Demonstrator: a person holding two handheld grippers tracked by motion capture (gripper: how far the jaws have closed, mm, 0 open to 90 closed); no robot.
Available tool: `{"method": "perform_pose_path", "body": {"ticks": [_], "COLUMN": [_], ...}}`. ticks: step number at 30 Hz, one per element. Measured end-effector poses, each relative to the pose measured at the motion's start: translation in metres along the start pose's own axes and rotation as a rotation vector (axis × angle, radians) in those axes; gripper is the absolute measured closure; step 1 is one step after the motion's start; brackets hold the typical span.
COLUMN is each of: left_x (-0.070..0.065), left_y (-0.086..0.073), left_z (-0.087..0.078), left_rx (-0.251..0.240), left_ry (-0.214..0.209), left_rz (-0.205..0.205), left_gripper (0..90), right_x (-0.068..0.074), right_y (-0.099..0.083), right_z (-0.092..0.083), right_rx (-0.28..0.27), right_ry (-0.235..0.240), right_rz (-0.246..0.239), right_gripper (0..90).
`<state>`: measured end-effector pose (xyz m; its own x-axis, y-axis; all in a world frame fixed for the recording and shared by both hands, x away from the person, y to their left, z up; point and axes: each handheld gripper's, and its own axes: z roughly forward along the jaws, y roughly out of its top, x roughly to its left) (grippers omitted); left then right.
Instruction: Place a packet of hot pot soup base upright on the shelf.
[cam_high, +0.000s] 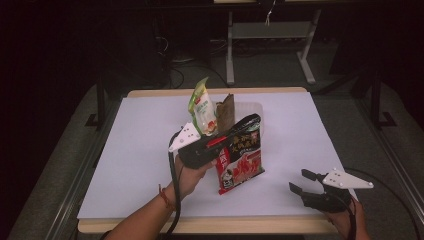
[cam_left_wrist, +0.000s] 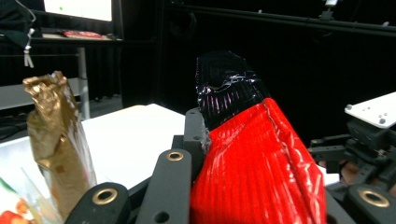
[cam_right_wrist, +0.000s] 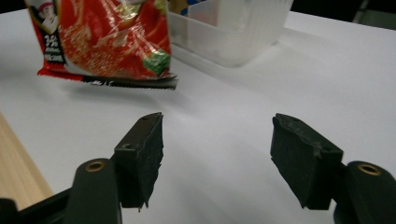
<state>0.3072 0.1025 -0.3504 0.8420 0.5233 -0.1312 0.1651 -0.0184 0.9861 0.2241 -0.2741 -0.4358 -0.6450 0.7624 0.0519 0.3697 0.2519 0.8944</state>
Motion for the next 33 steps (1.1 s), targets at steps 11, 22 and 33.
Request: {"method": "perform_pose_path", "body": {"ticks": [11, 22, 33], "left_x": [0.0, 0.008, 0.024], "left_y": [0.024, 0.044, 0.051], "left_z": [0.012, 0.031, 0.062], "left_rx": [-0.058, -0.09, -0.095], "left_ry": [0.093, 0.177, 0.293], "left_rz": [0.018, 0.043, 0.042], "left_gripper": [77.8, 77.9, 77.9], "right_x": [0.014, 0.013, 0.012], "right_y": [0.0, -0.001, -0.002], "right_z": [0.007, 0.006, 0.007], "right_rx": [0.064, 0.069, 0.071], "right_ry": [0.006, 0.0, -0.008], "right_rz": [-0.104, -0.104, -0.099], "right_gripper": [32.2, 32.4, 32.9]}}
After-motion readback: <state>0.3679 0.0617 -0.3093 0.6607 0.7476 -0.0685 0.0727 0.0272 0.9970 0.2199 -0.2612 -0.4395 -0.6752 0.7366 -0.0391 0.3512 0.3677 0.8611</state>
